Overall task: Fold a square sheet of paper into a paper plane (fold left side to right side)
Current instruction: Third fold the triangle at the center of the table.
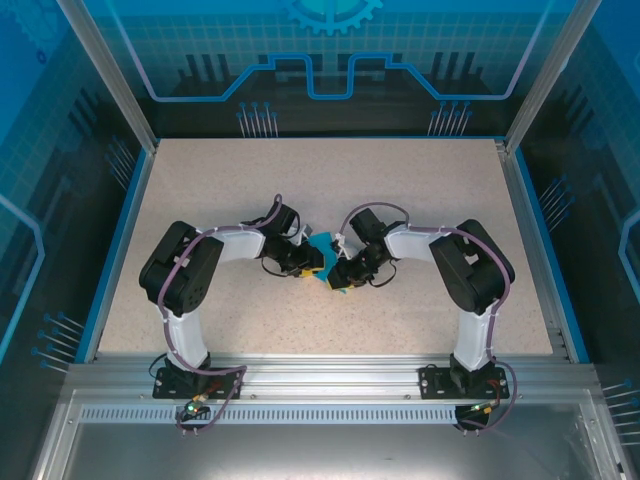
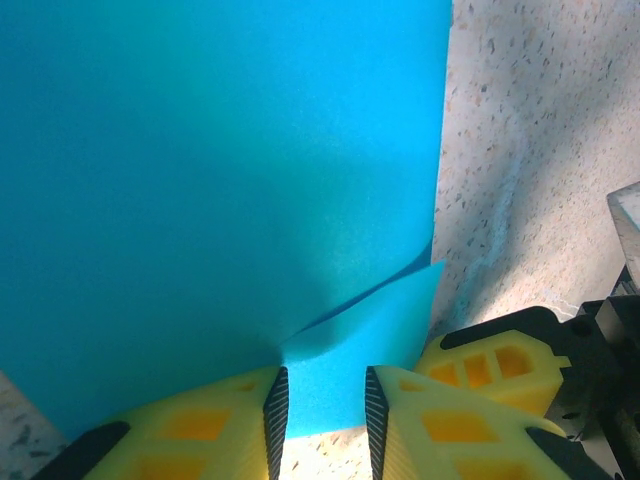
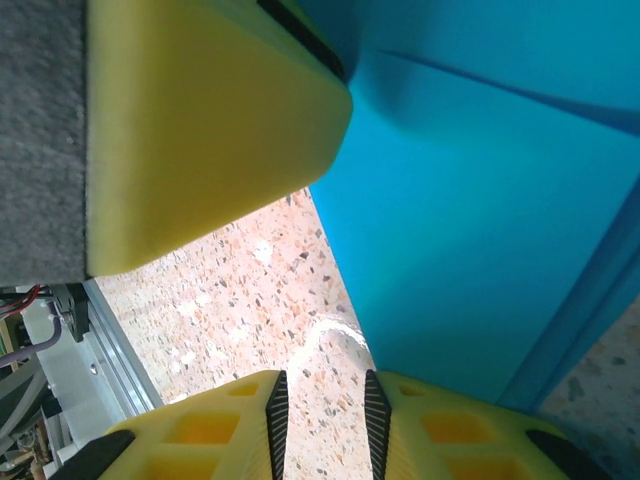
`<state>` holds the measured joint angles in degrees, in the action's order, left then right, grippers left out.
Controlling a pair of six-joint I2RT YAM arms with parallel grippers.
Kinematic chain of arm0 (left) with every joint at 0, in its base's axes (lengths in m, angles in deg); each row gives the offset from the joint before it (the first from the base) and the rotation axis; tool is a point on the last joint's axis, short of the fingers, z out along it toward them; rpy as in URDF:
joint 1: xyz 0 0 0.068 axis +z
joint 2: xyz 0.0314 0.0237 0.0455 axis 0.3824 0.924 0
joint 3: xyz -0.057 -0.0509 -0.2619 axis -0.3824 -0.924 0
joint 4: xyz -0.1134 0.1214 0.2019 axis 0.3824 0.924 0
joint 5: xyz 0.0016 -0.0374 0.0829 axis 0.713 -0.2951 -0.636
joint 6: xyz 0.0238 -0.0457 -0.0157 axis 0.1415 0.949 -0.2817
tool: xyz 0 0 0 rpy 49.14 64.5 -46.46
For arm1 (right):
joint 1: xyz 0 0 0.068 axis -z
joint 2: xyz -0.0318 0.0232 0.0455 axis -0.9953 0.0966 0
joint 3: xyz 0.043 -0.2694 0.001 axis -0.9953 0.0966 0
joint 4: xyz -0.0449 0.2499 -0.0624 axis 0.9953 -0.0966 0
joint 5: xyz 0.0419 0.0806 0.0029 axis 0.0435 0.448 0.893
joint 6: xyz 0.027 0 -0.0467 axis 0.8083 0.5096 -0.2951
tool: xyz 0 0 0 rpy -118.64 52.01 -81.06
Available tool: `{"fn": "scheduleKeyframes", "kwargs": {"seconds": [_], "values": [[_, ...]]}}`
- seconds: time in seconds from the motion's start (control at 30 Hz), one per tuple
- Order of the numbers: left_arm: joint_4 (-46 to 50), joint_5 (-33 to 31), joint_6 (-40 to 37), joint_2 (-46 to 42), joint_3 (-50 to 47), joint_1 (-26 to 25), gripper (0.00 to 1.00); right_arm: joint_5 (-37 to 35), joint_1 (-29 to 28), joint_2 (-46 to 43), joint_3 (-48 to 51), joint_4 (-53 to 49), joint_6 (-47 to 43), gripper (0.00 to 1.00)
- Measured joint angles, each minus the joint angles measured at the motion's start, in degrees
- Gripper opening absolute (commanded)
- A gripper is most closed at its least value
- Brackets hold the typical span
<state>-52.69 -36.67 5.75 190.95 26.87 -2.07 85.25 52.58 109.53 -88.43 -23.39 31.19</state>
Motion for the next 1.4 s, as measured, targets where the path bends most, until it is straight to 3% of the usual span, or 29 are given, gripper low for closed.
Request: {"fn": "scheduleKeyframes", "kwargs": {"seconds": [0.43,0.8,1.07,1.4], "values": [[0.37,0.02,-0.04,0.37,0.55,0.00,0.31,-0.85,0.09,0.00,-0.20,-0.61,0.00,0.28],[2.05,-0.20,-0.96,1.29,2.36,-0.26,0.31,-0.11,3.04,-0.02,2.49,0.24,1.92,0.08],[2.75,-0.61,-1.38,1.05,2.78,-0.48,0.32,-0.15,3.17,0.17,2.51,0.04,2.45,0.02],[2.27,-2.29,0.04,-9.25,-0.09,-3.45,0.29,-0.22,3.23,0.48,2.10,-0.42,3.85,0.00]]}}
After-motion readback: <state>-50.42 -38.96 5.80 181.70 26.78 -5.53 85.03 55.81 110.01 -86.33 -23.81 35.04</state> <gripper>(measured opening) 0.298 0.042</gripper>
